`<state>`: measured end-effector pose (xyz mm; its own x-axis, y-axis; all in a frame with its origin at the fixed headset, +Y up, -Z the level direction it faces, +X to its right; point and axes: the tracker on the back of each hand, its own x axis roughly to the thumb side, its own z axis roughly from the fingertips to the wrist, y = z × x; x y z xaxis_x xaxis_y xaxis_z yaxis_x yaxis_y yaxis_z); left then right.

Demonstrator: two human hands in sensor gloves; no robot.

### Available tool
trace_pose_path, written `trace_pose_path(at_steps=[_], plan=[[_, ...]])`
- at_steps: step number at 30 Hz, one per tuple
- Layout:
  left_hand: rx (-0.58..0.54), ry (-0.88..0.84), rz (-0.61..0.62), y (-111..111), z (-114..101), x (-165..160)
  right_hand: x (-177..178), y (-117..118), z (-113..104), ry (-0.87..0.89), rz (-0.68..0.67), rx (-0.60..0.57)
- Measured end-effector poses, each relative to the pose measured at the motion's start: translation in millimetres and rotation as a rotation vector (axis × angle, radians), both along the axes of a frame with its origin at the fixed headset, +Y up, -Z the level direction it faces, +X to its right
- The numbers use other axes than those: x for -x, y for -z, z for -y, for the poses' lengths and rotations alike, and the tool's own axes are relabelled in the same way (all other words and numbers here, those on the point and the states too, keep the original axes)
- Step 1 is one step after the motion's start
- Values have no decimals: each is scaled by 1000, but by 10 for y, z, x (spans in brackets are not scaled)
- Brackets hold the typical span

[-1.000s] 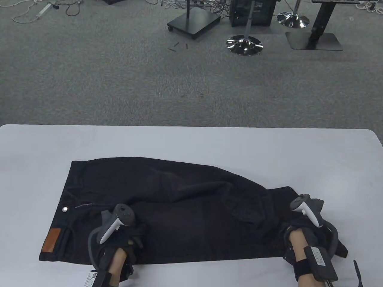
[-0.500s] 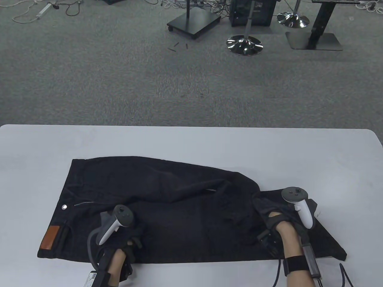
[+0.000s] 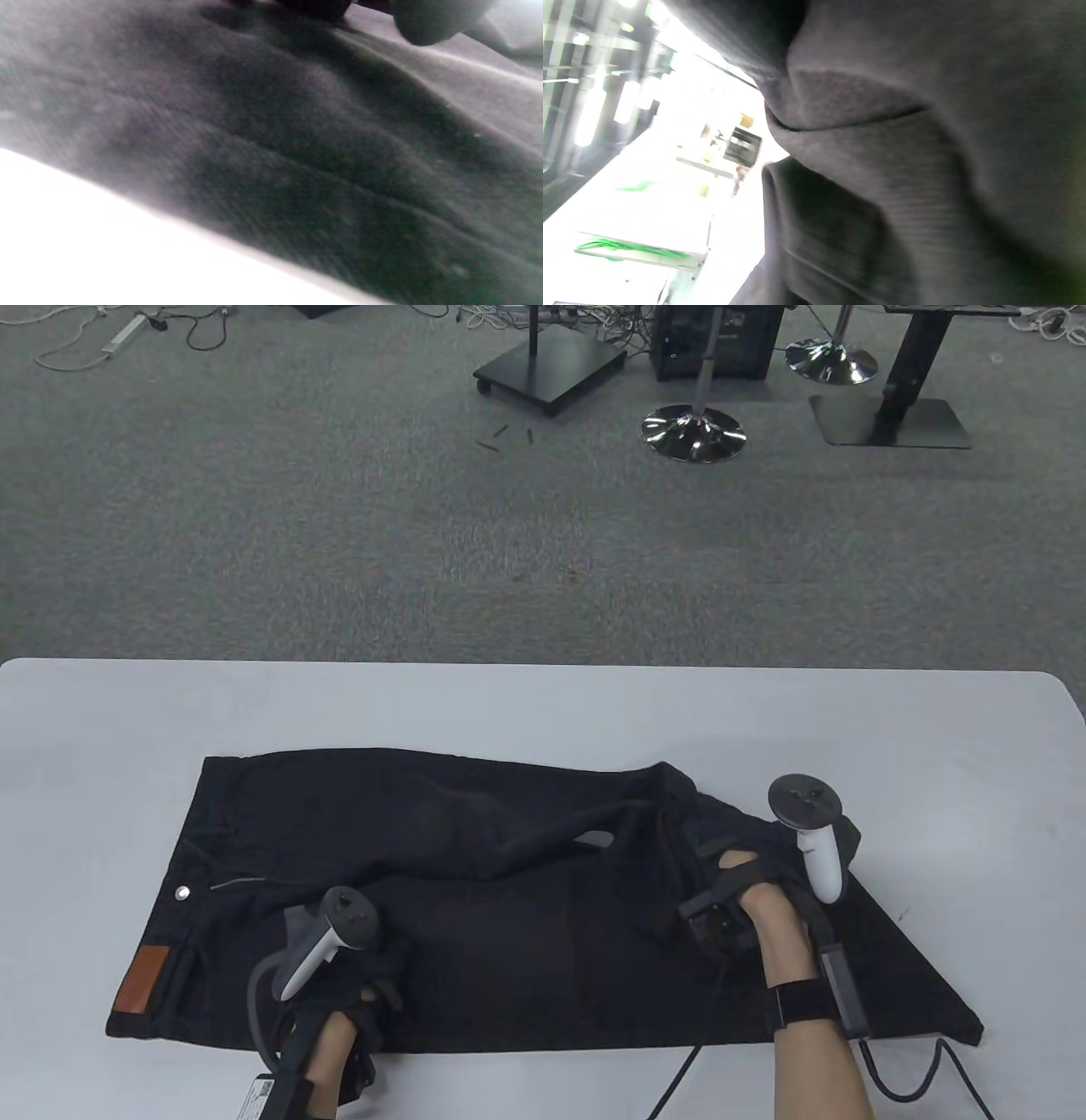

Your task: Fold trousers

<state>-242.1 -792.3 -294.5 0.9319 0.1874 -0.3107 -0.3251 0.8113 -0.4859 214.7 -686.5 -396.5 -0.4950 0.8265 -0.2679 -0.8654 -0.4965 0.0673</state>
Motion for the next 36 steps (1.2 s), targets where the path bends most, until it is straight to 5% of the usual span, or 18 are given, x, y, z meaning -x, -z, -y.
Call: trace_pose_path(at_steps=[5, 7, 22, 28, 32, 36], plan=[[6, -6, 0, 3, -3, 6, -7, 40, -748, -329, 169, -345], [7, -5, 1, 3, -4, 6, -44, 41, -792, -356, 261, -367], [9, -7, 2, 5, -5, 7, -112, -109, 514, -794, 10, 291], [10, -7, 0, 2, 4, 3, -245, 42, 787, -657, 78, 356], [11, -10, -1, 3, 2, 3, -162, 118, 751, -688, 107, 347], [12, -5, 1, 5, 2, 1, 244, 112, 636, -738, -19, 150]])
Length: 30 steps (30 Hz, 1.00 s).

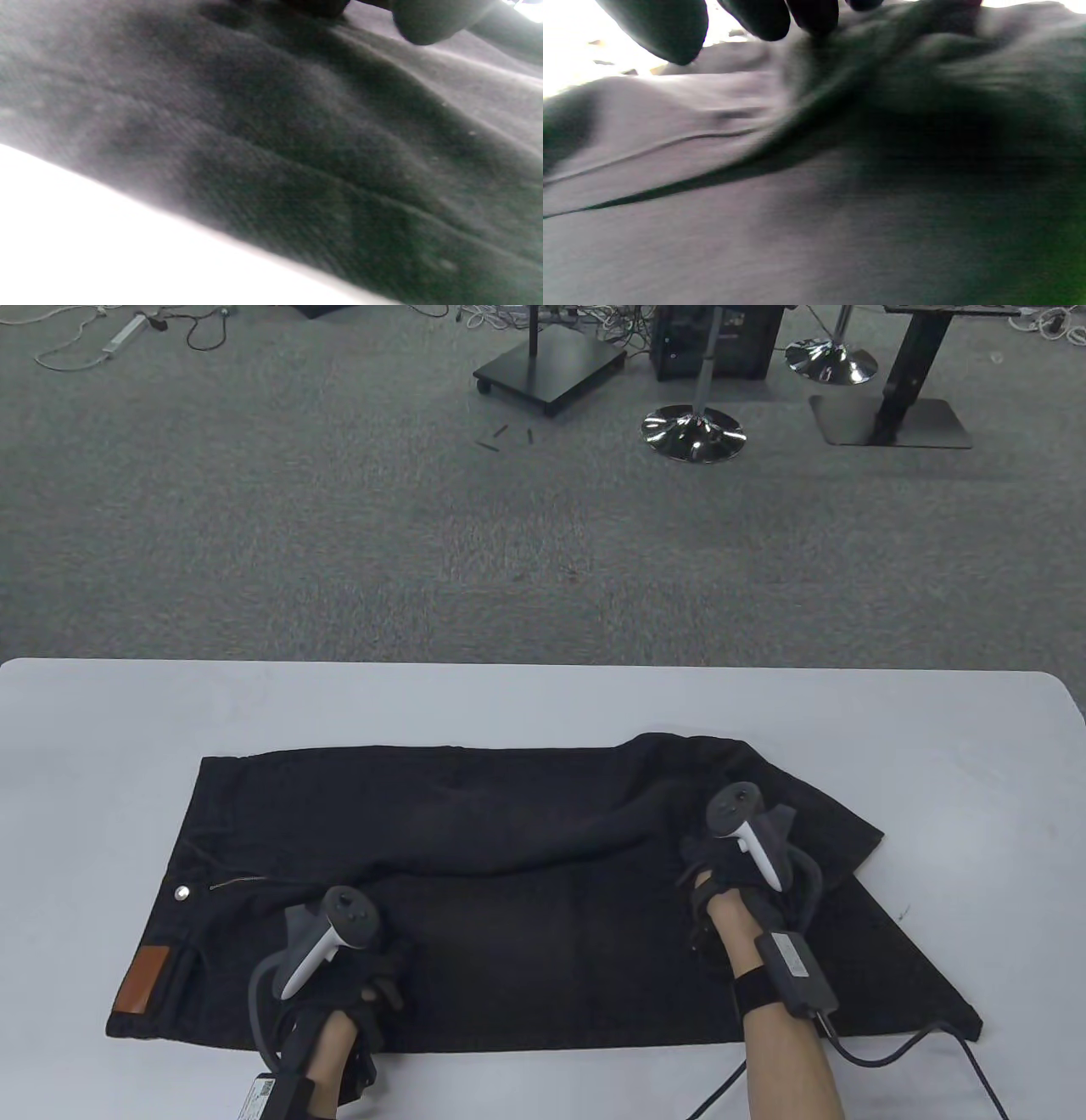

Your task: Fold trousers

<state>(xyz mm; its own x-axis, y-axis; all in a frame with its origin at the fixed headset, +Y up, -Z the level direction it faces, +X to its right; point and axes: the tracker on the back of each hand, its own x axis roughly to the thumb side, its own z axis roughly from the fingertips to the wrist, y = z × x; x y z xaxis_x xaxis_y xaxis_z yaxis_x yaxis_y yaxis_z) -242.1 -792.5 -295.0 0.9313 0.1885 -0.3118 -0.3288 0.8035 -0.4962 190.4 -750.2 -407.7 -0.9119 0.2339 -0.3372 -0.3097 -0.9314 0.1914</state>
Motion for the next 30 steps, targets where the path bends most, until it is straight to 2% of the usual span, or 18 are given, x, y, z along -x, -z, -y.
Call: trace_pose_path(at_steps=[1, 3, 6, 9, 14, 18, 24, 26, 28, 29, 30], plan=[[1, 1, 0, 1, -1, 0, 179, -3, 10, 38, -105, 0], [-1, 2, 0, -1, 0, 0, 361, 3, 78, 147, -170, 92], [-3, 2, -1, -3, 0, -3, 496, 91, 229, 209, -120, 148], [-5, 7, 1, -3, -2, -5, 493, 236, 263, 214, -63, 153], [-4, 10, 2, 0, -6, -7, 475, 460, 247, 127, 7, 238], [-8, 14, 1, 1, -8, -6, 489, 571, 310, 75, 45, 219], [-10, 25, -14, 2, -27, 2, 595, 517, 343, -21, -4, 170], [-5, 24, -29, 4, -43, 20, 575, 469, 273, -27, -60, 192], [-4, 26, -50, 3, -57, 41, 463, 397, 159, 46, -115, 243], [-1, 27, -56, 0, -62, 45, 409, 373, 112, 66, -109, 223], [0, 27, -60, -2, -65, 50, 318, 329, 39, 101, -80, 147]])
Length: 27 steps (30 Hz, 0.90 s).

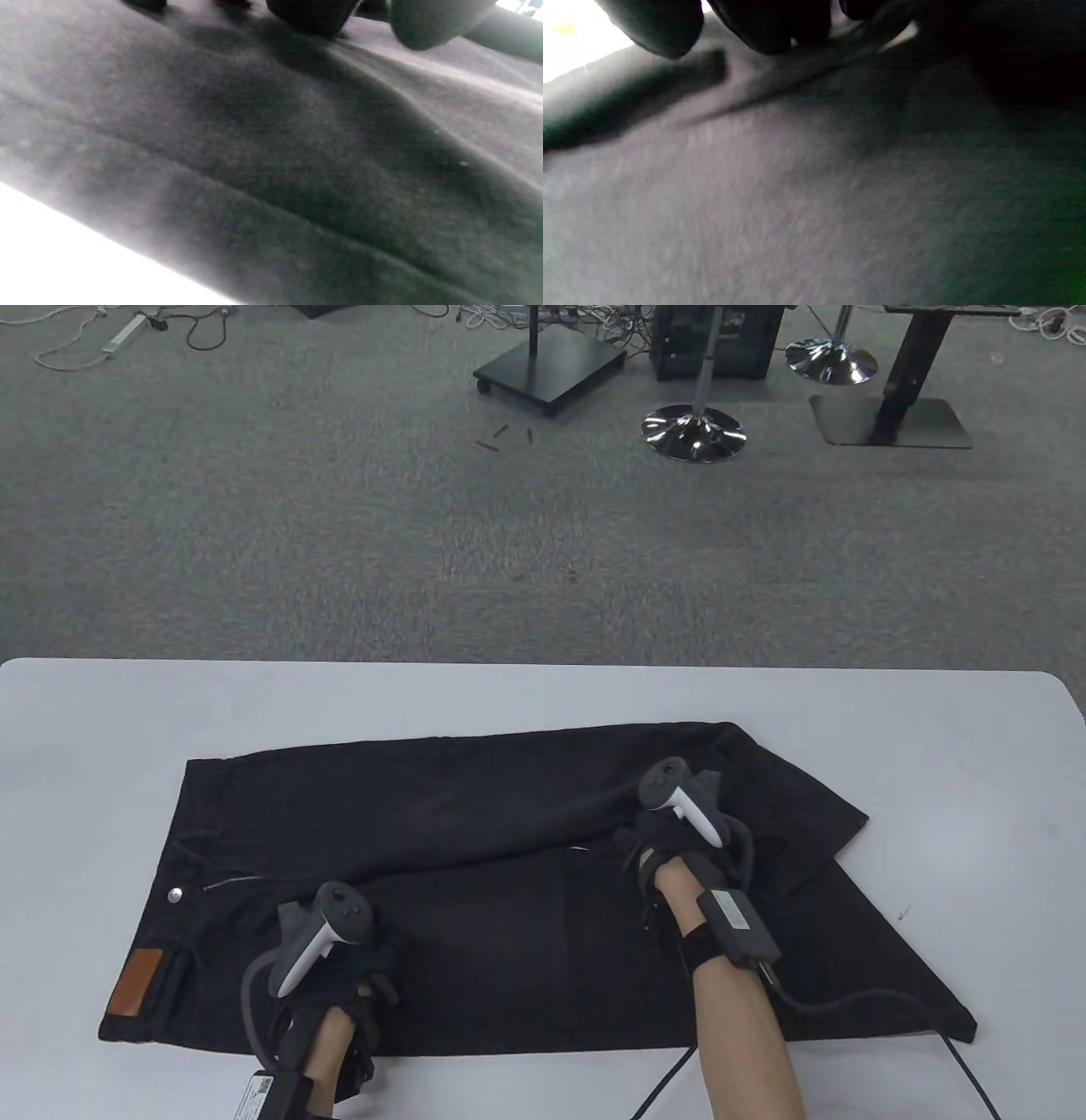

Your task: Fold trousers

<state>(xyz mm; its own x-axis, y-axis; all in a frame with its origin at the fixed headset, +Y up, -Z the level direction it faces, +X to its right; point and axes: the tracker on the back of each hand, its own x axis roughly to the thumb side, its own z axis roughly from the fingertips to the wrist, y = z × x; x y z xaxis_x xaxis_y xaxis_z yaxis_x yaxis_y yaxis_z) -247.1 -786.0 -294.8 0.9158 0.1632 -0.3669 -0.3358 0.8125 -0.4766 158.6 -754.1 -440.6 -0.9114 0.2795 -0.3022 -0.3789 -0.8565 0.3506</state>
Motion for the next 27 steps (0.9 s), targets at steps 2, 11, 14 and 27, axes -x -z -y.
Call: trace_pose_path(at_steps=[2, 11, 14, 27], plan=[[-1, 4, -1, 1, -2, -3, -191, -88, -150, 99, 53, -174], [7, 9, 12, 13, 7, -15, -1198, -383, -137, 2, 407, 15], [8, 15, 18, 12, 14, -19, -1317, -451, 87, 7, 403, 146], [-7, 34, -37, -5, -128, 57, -1171, -606, 137, -210, 245, 212]])
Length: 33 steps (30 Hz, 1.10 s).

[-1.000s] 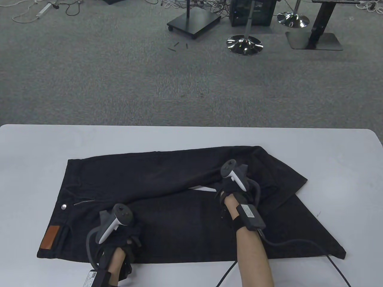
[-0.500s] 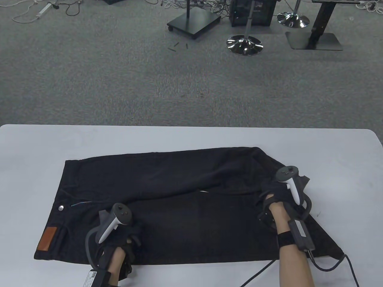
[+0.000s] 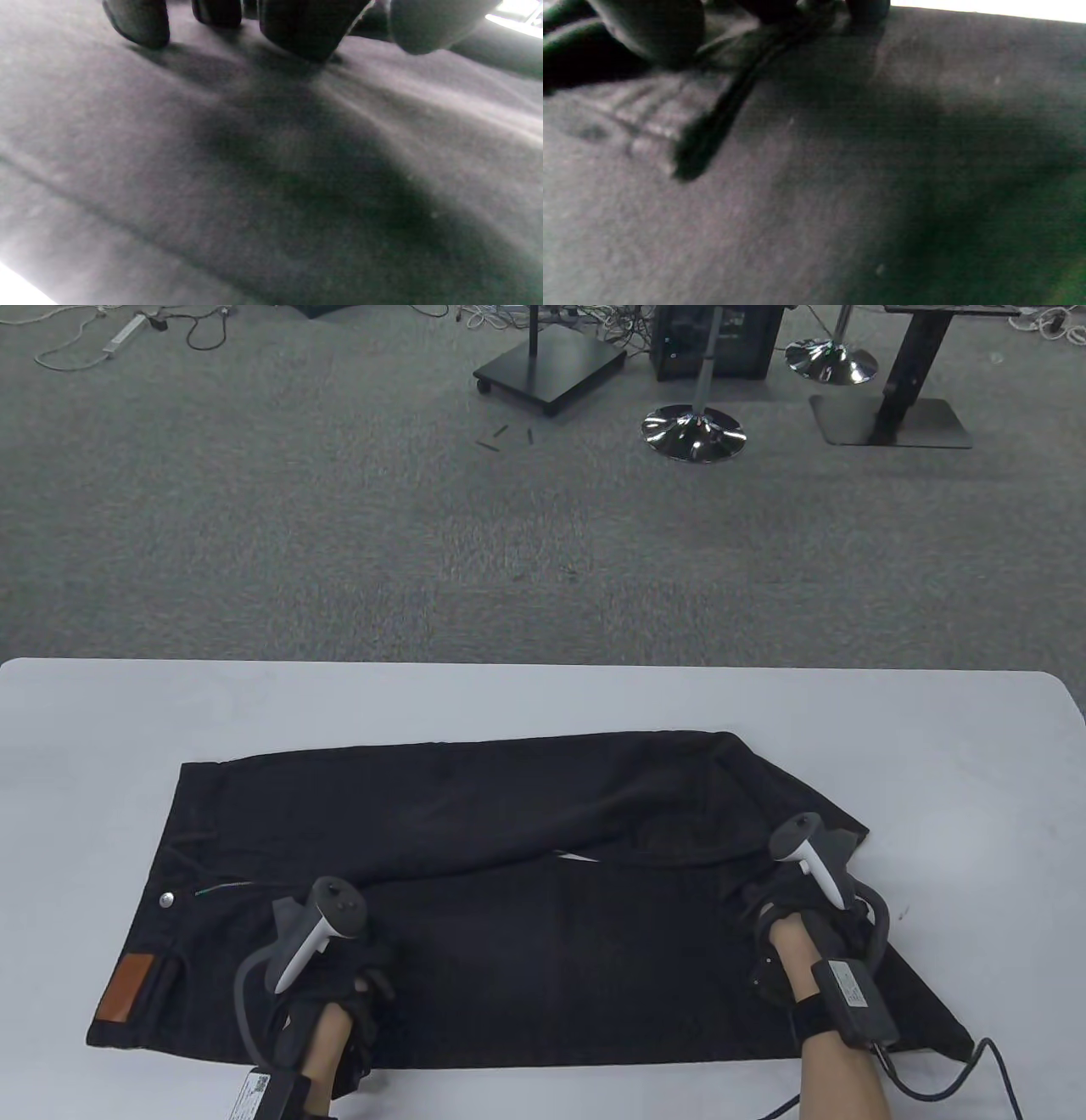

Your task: Fold trousers

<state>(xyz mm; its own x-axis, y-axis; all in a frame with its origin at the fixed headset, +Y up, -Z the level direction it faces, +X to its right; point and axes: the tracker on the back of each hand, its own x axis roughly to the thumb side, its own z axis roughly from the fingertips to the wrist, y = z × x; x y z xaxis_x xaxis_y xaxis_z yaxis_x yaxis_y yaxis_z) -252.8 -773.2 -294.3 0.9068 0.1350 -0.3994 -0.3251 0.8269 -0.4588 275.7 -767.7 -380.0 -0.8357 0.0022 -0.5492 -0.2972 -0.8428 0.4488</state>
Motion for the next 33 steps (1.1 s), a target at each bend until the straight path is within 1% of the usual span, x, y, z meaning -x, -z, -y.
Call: trace_pose_path(at_steps=[1, 3, 5, 6, 7, 8, 11, 13, 14, 16, 17, 18, 21, 22, 23, 24, 25, 26, 30, 32, 33], plan=[[-7, 12, -7, -10, -28, 10, -26, -17, -43, 10, -3, 22], [-4, 30, -5, -18, -47, 4, -78, -38, -106, 38, 25, 3], [-8, 61, 5, -16, -44, -49, -85, -35, -164, 70, 37, -95], [-17, 83, 25, -13, -43, -89, -58, -29, -186, 100, 36, -172], [-24, 96, 52, -10, -40, -135, -15, -9, -188, 147, 18, -224], [-25, 98, 74, -6, -36, -181, 49, 20, -181, 178, -10, -251], [-34, 60, 155, 4, 0, -341, 267, 151, -125, 176, -94, -246], [-16, 54, 168, 3, 45, -390, 423, 213, -108, 151, -143, -268], [-1, 61, 167, 3, 61, -397, 517, 237, -99, 187, -182, -294], [-8, 62, 174, 5, 61, -387, 694, 251, -94, 250, -262, -340], [-4, 51, 172, 8, 64, -379, 758, 254, -91, 262, -290, -336], [-2, 40, 168, 7, 68, -374, 830, 253, -87, 241, -310, -307], [1, 53, 173, 1, 78, -386, 910, 291, -22, 156, -302, -199], [2, 55, 172, -1, 80, -389, 899, 302, -5, 161, -290, -186], [2, 57, 171, -2, 81, -393, 867, 330, 20, 197, -239, -192], [2, 62, 171, -2, 78, -394, 845, 345, 18, 211, -215, -205], [4, 68, 173, 1, 74, -393, 806, 365, 15, 211, -192, -221], [5, 69, 173, 1, 74, -393, 758, 389, 11, 192, -170, -210], [9, 65, 172, 1, 65, -398, 431, 458, -4, -9, -59, -35], [13, 64, 173, 2, 62, -398, 249, 465, 8, -36, 0, -2], [13, 63, 173, 3, 60, -399, 183, 460, 8, -39, 29, -9]])
